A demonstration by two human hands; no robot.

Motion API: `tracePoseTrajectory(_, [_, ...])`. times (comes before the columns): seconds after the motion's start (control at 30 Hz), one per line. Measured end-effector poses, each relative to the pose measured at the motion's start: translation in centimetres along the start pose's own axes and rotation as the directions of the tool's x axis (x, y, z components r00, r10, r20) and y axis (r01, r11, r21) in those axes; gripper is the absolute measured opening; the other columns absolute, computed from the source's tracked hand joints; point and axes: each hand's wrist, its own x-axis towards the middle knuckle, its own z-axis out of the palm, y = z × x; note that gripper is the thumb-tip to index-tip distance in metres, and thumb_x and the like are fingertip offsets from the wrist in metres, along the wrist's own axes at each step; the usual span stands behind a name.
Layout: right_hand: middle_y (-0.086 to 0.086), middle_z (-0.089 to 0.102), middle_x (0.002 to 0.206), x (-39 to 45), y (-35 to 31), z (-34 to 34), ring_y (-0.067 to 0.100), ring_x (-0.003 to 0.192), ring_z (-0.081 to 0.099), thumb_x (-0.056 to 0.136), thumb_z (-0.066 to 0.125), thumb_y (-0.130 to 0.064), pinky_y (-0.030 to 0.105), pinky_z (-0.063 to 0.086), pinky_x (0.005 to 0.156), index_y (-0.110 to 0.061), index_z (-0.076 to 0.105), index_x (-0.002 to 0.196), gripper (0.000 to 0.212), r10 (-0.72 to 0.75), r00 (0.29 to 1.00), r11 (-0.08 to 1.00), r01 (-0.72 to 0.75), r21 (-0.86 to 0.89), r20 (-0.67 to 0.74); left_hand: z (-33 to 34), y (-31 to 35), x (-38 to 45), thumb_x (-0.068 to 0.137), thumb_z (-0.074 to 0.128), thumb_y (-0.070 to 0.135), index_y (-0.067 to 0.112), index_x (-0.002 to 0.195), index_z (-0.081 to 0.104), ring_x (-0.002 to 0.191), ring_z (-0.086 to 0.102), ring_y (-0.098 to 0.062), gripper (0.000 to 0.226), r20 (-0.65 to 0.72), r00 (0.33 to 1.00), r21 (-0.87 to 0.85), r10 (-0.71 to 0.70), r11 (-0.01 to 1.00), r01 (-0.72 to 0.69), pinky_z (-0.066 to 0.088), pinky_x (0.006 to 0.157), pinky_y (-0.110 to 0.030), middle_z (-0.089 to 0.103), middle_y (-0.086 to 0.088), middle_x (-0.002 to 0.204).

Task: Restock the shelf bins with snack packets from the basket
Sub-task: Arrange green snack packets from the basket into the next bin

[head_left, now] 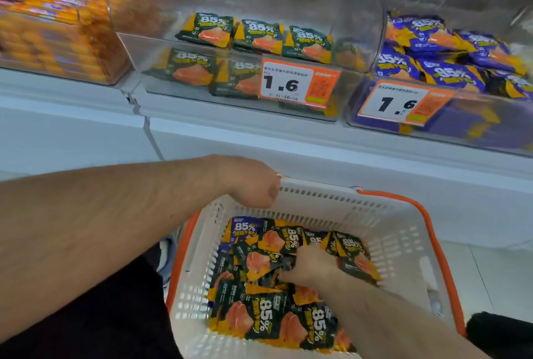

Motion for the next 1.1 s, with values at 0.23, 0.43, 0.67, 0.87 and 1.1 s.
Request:
tracePoseTrajectory(0.23, [0.005, 0.053, 0.075, -0.3, 0.2, -0.4, 0.026, 0.075, 0.062, 0.088, 0.053, -0.013, 0.033, 0.046, 0.054, -0.013, 0.054, 0.072, 0.016, -0.101, 0.995, 0.986, 0.102, -0.134, 0.018, -0.2, 0.0, 0.1, 0.1, 0.042, 0.03, 0.019, 0.116, 0.065, 0.082, 0.058, -0.012, 0.03, 0.013, 1.0, -0.008, -0.017, 1.0, 0.017, 0.041, 0.063, -0.025, 0.064, 0.002, 0.102])
tracePoseTrajectory(0.43, [-0.004, 0.055, 0.071, -2.7, 1.2, -9.0, 0.012, 0.065, 0.051, 0.089, 0.051, -0.019, 0.021, 0.04, 0.054, -0.016, 0.059, 0.08, 0.012, -0.22, 0.951, 0.964, 0.246, 0.102, -0.216, -0.8, -0.9, -0.3, 0.099, 0.047, 0.031, 0.023, 0.122, 0.061, 0.1, 0.049, -0.01, 0.028, -0.134, 0.991, -0.174, -0.017, 0.985, -0.006, 0.038, 0.083, -0.026, 0.06, 0.004, 0.124])
tracePoseTrajectory(0.67, [0.001, 0.032, 0.048, -7.5, 0.1, -18.3, 0.016, 0.041, 0.033, 0.067, 0.051, 0.007, 0.022, 0.024, 0.048, -0.012, 0.048, 0.054, 0.023, -0.064, 0.924, 0.586, 0.34, 0.736, -0.376, -1.4, -2.0, -2.0, 0.088, 0.068, 0.043, 0.02, 0.133, 0.051, 0.112, 0.056, -0.016, 0.053, -0.181, 0.983, -0.361, -0.033, 0.932, -0.036, 0.046, 0.094, -0.031, 0.057, 0.004, 0.127])
tracePoseTrajectory(0.87, [0.012, 0.04, 0.074, -11.0, -1.1, -21.7, 0.028, 0.066, 0.04, 0.041, 0.06, -0.011, 0.035, 0.034, 0.064, -0.003, 0.042, 0.069, 0.034, -0.045, 0.919, 0.346, 0.382, 0.857, -0.392, -3.1, -1.9, -3.6, 0.085, 0.074, 0.011, 0.013, 0.085, 0.067, 0.075, 0.067, -0.008, 0.007, -0.411, 0.905, -0.723, -0.106, 0.643, -0.253, 0.051, 0.065, -0.022, 0.073, 0.005, 0.082])
tracePoseTrajectory(1.1, [0.013, 0.075, 0.1, -16.8, -1.6, -26.6, 0.038, 0.098, 0.07, 0.089, 0.062, 0.0, 0.058, 0.052, 0.093, -0.011, 0.075, 0.095, 0.018, -0.251, 0.738, 0.324, 0.674, 0.664, -0.627, -7.1, -1.8, -7.2, 0.086, 0.072, 0.027, 0.026, 0.071, 0.063, 0.059, 0.057, 0.006, 0.018, -0.765, 0.502, -0.629, -0.404, 0.64, -0.442, 0.043, 0.056, -0.015, 0.062, 0.016, 0.061])
